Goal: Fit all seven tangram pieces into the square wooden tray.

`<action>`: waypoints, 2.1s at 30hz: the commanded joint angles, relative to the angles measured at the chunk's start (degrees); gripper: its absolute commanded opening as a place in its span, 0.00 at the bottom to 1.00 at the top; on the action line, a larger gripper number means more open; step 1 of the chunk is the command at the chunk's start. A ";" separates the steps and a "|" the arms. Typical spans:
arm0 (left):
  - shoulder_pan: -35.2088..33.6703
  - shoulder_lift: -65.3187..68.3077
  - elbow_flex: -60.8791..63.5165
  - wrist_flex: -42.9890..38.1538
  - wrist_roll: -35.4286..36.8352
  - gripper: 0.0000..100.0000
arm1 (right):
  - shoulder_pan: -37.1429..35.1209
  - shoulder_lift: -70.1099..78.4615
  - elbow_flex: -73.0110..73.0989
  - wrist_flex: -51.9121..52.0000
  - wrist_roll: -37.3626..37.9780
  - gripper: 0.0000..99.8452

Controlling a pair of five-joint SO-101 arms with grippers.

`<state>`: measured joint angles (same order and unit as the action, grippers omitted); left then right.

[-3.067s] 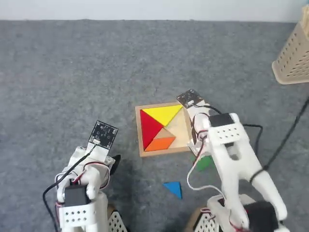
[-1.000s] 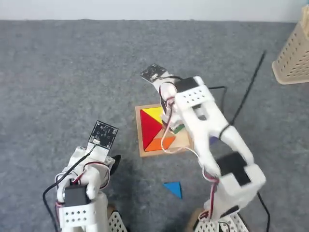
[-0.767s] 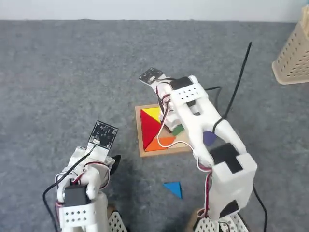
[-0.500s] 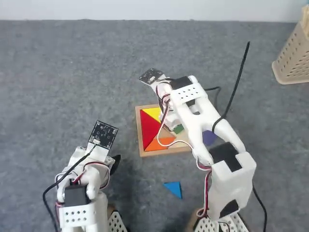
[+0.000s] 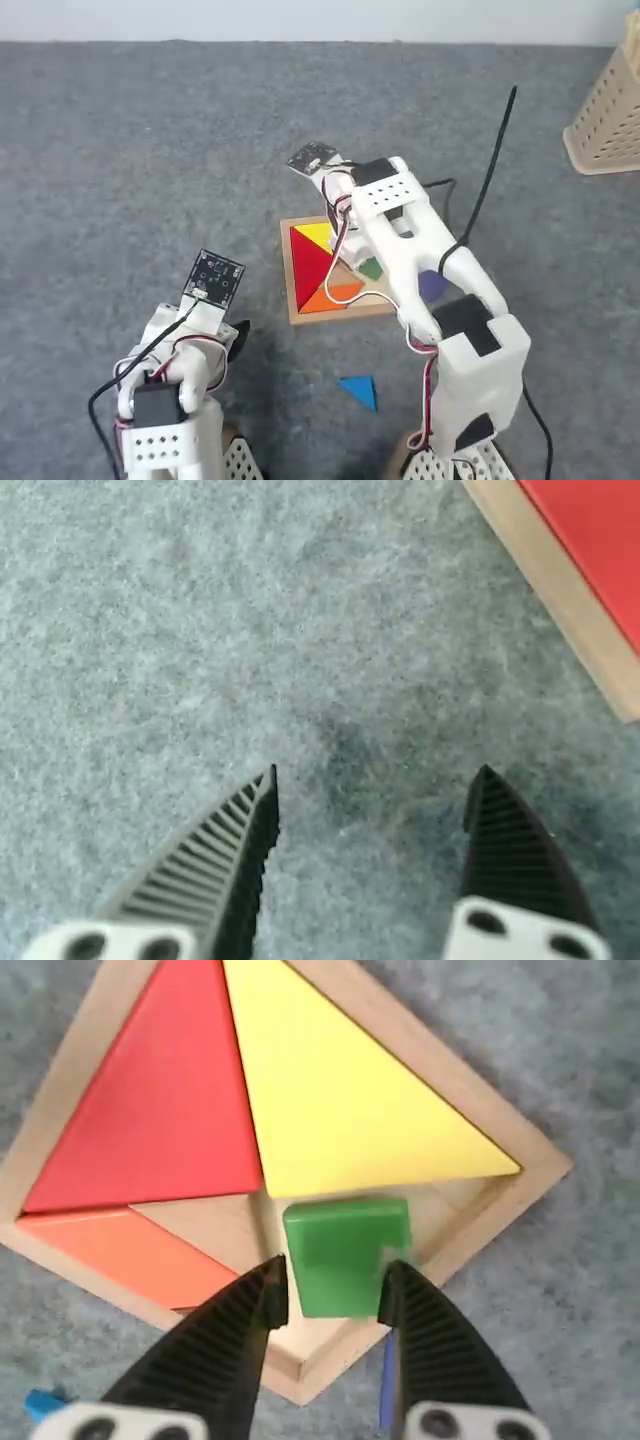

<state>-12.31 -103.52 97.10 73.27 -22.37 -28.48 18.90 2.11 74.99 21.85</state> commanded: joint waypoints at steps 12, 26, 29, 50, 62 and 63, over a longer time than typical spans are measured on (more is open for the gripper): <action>0.18 -0.88 -0.48 0.26 -0.26 0.28 | 6.37 -7.34 -2.37 1.54 -4.84 0.01; 0.18 -0.88 -0.48 0.26 -0.26 0.28 | 0.31 0.48 1.58 -3.82 -4.75 0.01; 0.18 -0.88 -0.48 0.26 -0.26 0.28 | 0.22 1.19 1.58 -3.91 -4.66 0.01; 0.18 -0.88 -0.48 0.26 -0.26 0.28 | 3.74 -22.29 19.34 -16.57 -9.32 0.01; 0.18 -0.88 -0.48 0.26 -0.26 0.28 | -0.04 -7.34 16.79 -17.80 -6.68 0.01; 0.18 -0.88 -0.48 0.26 -0.26 0.28 | -0.57 -6.02 15.74 -17.01 -6.59 0.01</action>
<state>-12.31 -103.52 97.10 73.27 -22.37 -26.55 10.73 21.54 57.32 13.93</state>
